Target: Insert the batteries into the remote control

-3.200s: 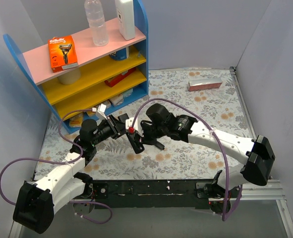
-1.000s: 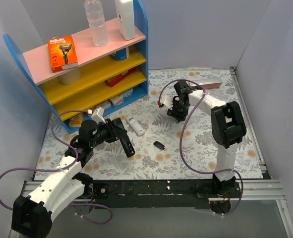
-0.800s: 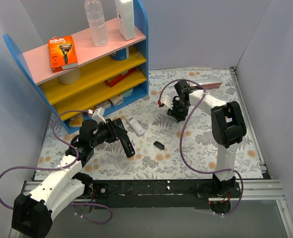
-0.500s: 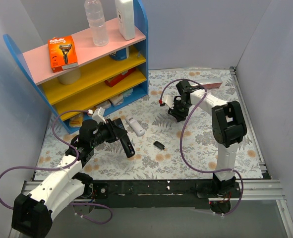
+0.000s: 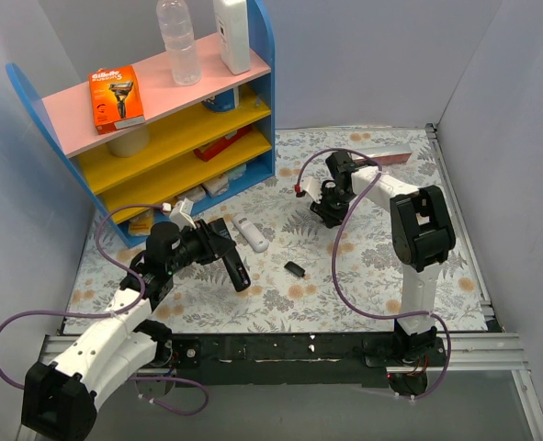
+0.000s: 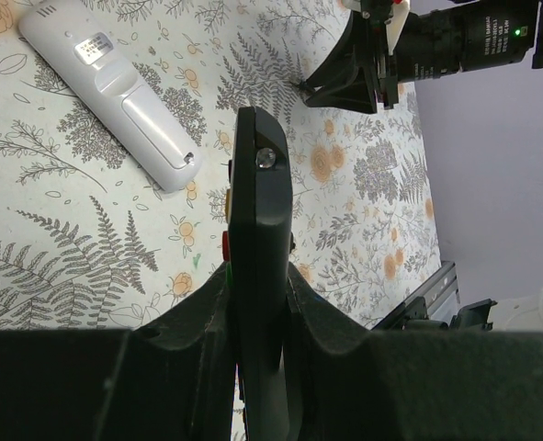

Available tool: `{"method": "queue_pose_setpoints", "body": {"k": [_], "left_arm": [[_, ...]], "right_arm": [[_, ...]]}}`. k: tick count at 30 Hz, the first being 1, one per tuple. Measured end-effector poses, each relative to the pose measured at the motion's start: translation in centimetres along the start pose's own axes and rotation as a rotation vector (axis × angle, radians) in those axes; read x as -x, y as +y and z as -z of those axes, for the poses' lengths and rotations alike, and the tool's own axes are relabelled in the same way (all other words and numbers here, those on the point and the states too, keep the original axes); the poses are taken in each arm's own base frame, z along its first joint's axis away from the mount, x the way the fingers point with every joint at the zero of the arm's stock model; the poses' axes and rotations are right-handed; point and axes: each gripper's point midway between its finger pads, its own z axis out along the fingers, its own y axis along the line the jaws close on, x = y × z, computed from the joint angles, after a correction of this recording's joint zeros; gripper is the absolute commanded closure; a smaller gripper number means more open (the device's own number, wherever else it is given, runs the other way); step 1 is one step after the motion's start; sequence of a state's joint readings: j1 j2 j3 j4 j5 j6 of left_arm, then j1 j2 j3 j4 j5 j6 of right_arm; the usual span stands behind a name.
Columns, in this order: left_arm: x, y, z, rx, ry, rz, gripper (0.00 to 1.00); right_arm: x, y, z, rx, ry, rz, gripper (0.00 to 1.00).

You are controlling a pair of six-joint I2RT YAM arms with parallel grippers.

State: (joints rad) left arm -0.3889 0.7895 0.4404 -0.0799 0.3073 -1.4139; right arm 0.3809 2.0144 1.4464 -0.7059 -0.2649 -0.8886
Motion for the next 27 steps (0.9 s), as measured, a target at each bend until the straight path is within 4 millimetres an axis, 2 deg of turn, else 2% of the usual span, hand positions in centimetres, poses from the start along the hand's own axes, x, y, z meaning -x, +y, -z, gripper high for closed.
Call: {"method": "queue_pose_setpoints", "body": {"k": [5,14,26,27], "left_arm": [[0.2,-0.4,0.2,-0.015,-0.009,0.002,1.0],[0.5,-1.1,0.7,-0.038,-0.027,0.01,1.0],[0.7,-1.8,1.3,-0.068,-0.045,0.025,1.0],[0.7,-1.9,1.3,-0.07,-0.047,0.026,1.0]], "right_arm": [[0.1,-0.1,-0.1,-0.014,0.002,-0.026,0.73],[0.4,0.0,-0.3,-0.045,0.016,-0.097,0.68],[2.3,0.1,-1.0,-0.047,0.006,-0.134,0.68],[2.3,0.1,-1.1,-0.047,0.007,-0.138,0.71]]}}
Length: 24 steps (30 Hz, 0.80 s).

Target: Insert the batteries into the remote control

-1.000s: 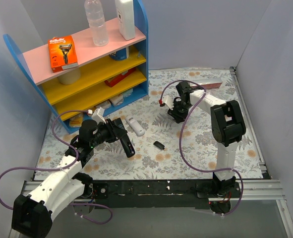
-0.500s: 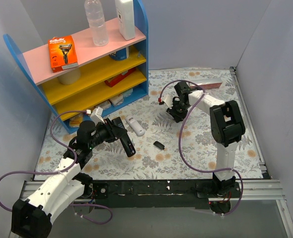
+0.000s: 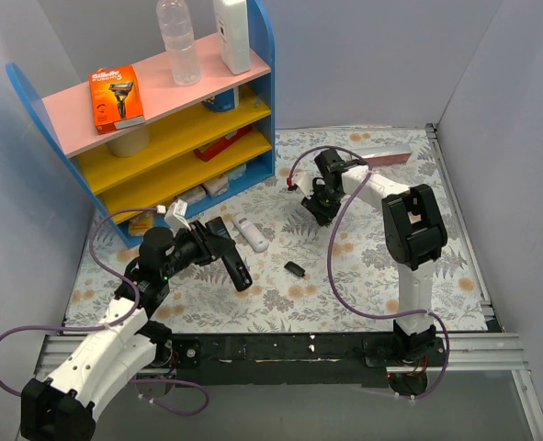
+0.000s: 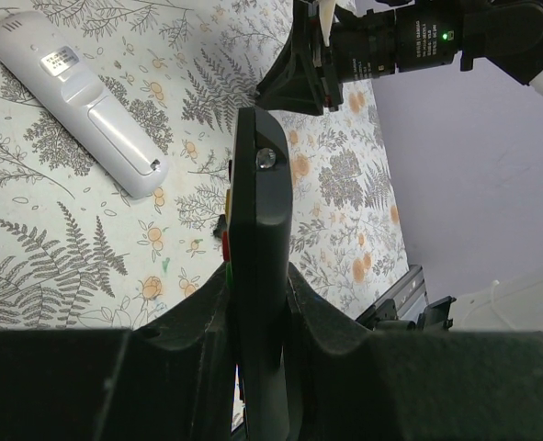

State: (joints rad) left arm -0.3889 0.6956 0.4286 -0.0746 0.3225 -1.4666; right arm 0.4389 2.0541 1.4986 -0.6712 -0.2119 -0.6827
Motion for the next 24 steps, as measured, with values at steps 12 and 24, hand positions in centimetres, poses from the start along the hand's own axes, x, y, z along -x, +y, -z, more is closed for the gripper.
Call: {"method": "queue_pose_setpoints", "body": {"k": [12,24], "left_arm": [[-0.7,0.3,-0.2,-0.054,-0.027,0.038,1.0],[0.7,-1.0,-1.8,-0.178,-0.111,0.056,1.0]], "right_arm": [[0.9,0.0,-0.2,0.003,-0.024,-0.044,0.92],[5.8,6.8,5.5,0.089,-0.261,-0.134,0.94]]}}
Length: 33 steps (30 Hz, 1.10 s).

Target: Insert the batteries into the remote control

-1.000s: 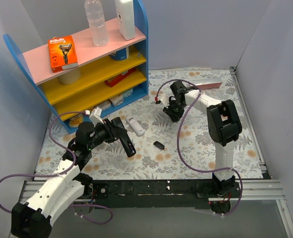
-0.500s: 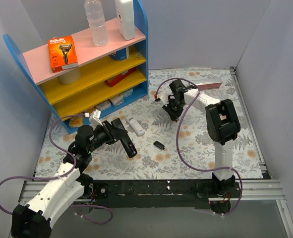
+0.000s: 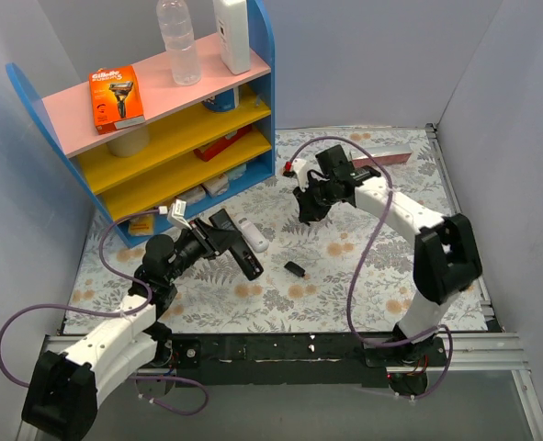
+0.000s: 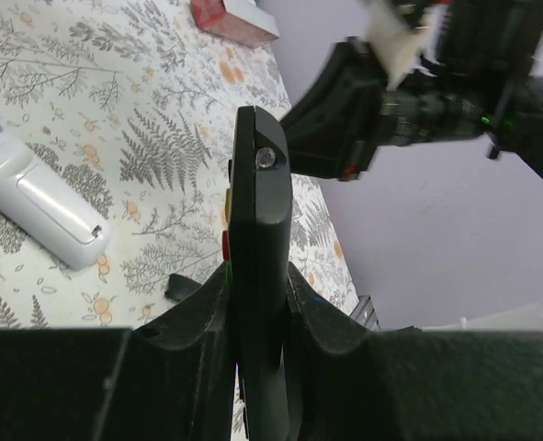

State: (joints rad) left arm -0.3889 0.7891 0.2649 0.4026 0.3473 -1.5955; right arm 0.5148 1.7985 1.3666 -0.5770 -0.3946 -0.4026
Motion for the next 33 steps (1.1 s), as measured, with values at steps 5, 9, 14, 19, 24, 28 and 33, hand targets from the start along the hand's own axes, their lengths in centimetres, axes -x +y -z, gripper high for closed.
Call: {"method": "queue_pose_setpoints", "body": {"k": [5,9,14,19,24,28,33], "left_arm": [[0.9,-0.6,-1.1,-0.051,-0.036,-0.015,1.0],[1.3,-0.7,-1.9,-0.078,-0.053,-0.024,1.0],[1.9,-1.1,-2.7,-0.11,-0.074,-0.02,1.0],[2.9,-2.3,-3.4,-0.162,-0.104,-0.002,1.0],[3.8,-3.6,-3.7,-0.211,-0.13,0.017,1.0],[4.6,-4.8,-3.8,-0.246,-0.146,0.018,1.0],[5.4,-5.8,-3.9,-0.272,-0.16,0.016,1.0]], "right_arm": [[5.8,4.9,5.5,-0.037,-0.264,-0.005,0.95],[8.8,9.1,8.5,-0.018,-0.45,-0.04,0.96],[11.0,13.6,10.0,0.018,-0.577,-0.07,0.95],[11.8,15.4,10.4,0.03,-0.655,-0.11,0.95],[11.2,15.6,9.8,0.013,-0.683,-0.15,0.95],[11.0,15.9,9.2,0.027,-0.691,-0.163,0.95],[11.7,16.7,9.3,0.056,-0.722,-0.15,0.95]]}}
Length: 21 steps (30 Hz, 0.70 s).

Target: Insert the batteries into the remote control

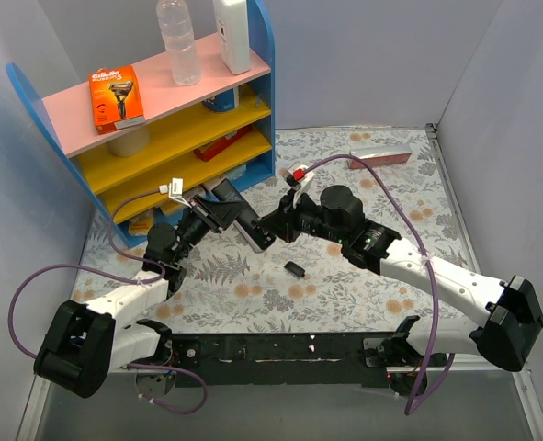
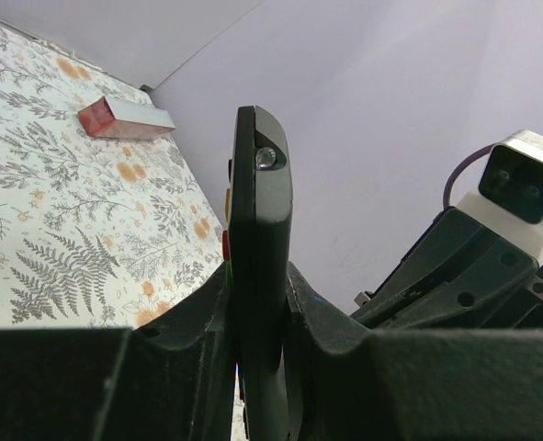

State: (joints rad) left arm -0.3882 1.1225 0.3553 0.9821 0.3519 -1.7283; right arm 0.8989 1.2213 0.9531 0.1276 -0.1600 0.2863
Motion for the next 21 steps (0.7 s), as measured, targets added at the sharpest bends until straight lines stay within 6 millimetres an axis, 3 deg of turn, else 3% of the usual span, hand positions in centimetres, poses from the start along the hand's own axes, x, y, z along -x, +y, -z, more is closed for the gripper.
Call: {"method": "queue_pose_setpoints", "body": {"k": [10,21], "left_arm": [[0.2,-0.4,-0.1,-0.01,-0.009,0.026,1.0],[0.6,-0.5,-0.1,-0.005,-0.03,0.046,1.0]], "right_arm": [[-1.1,0.5,-1.3,0.022,0.021,0.018,0.93],[-1.1,0.8,-1.6,0.01,0.008,0.077,0.84]]}}
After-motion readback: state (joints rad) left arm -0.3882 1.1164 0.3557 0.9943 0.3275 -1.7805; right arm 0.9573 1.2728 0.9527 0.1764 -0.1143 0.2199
